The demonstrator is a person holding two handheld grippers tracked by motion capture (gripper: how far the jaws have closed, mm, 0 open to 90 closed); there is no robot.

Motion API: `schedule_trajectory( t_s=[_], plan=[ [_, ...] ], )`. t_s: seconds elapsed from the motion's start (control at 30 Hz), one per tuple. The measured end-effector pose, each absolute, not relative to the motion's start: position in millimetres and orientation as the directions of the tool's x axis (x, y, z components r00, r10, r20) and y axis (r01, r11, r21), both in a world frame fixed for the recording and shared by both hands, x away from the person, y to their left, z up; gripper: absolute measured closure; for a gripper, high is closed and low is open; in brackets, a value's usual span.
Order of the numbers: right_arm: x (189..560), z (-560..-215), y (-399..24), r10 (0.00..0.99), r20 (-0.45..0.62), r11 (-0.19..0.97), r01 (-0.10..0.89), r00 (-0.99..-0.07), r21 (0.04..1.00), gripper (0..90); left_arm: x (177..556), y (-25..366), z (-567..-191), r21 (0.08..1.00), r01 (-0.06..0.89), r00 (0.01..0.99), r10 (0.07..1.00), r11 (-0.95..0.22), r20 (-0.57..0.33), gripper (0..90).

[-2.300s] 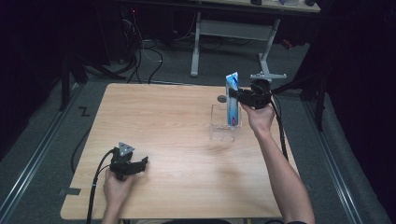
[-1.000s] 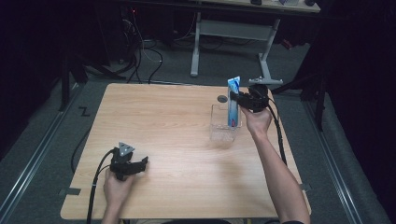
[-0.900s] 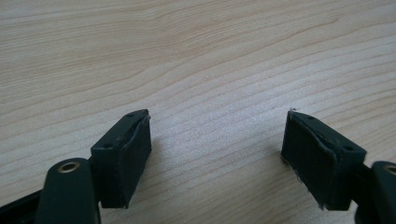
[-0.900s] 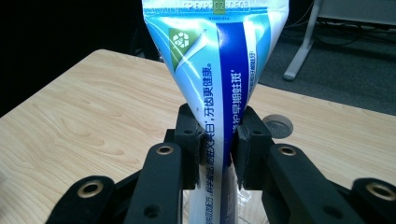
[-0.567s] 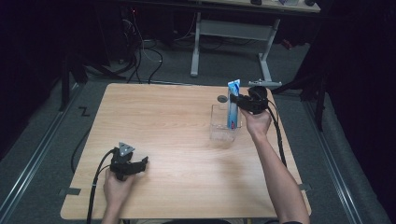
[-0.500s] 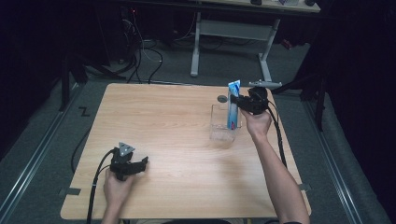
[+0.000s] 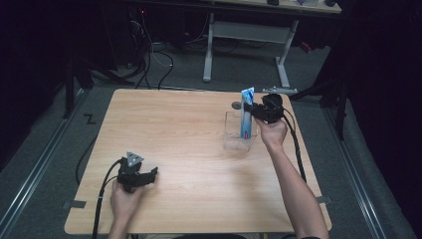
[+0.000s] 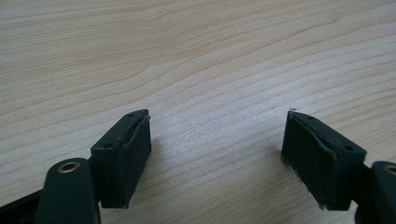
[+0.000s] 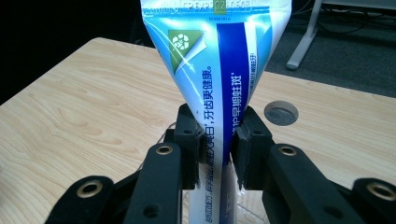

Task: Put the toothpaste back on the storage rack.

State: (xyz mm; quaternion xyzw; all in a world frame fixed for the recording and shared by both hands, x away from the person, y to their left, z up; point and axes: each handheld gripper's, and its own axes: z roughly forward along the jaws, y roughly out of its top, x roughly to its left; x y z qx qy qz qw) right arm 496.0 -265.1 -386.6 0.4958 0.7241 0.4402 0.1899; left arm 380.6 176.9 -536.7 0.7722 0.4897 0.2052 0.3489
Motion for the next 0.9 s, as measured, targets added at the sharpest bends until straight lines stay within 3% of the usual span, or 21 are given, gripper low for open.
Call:
schedule_trajectory(
  t_s=[0.9],
  plan=[
    [495, -400, -272, 0.893, 0.185, 0.105, 0.592, -0.409, 0.799, 73.5, 381, 177, -537, 0.74, 0.613, 0.436, 0.9, -0.276, -0.025, 24.4]
  ],
)
